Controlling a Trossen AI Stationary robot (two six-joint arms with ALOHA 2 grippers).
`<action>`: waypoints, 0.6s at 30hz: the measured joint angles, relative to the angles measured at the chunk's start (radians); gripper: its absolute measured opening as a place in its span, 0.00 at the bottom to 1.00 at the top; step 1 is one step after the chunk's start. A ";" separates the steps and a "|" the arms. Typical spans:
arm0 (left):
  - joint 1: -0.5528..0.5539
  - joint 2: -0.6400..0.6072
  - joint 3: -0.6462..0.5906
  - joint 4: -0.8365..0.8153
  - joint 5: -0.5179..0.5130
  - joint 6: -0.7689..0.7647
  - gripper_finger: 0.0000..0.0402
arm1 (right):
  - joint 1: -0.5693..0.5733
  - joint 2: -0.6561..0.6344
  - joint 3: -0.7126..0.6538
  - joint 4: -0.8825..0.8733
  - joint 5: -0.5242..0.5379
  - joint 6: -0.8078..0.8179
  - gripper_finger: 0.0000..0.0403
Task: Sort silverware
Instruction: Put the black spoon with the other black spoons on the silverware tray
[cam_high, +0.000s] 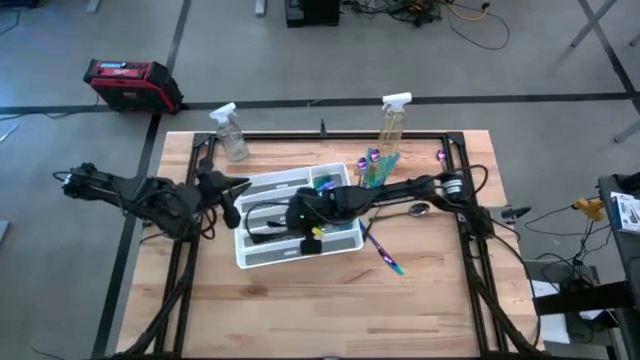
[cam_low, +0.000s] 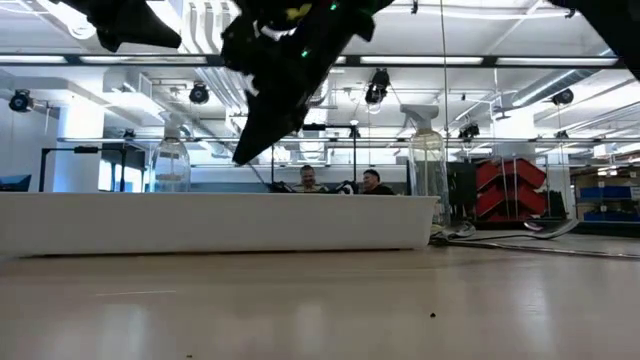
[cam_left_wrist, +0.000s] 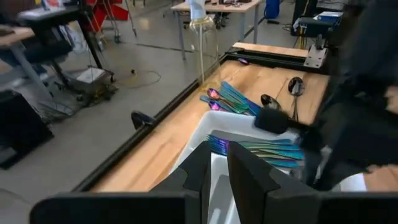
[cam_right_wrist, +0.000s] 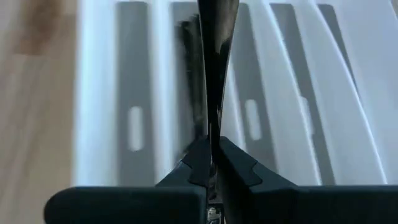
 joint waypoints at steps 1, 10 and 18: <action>0.000 -0.001 0.000 -0.003 0.000 0.005 0.10 | -0.003 0.017 0.020 -0.013 0.002 0.001 0.01; -0.001 0.014 -0.042 -0.025 0.003 -0.006 0.10 | -0.002 0.135 0.137 -0.047 -0.008 -0.007 0.01; -0.001 0.032 -0.044 -0.042 0.004 -0.039 0.10 | -0.011 0.165 0.148 -0.045 -0.008 -0.001 0.00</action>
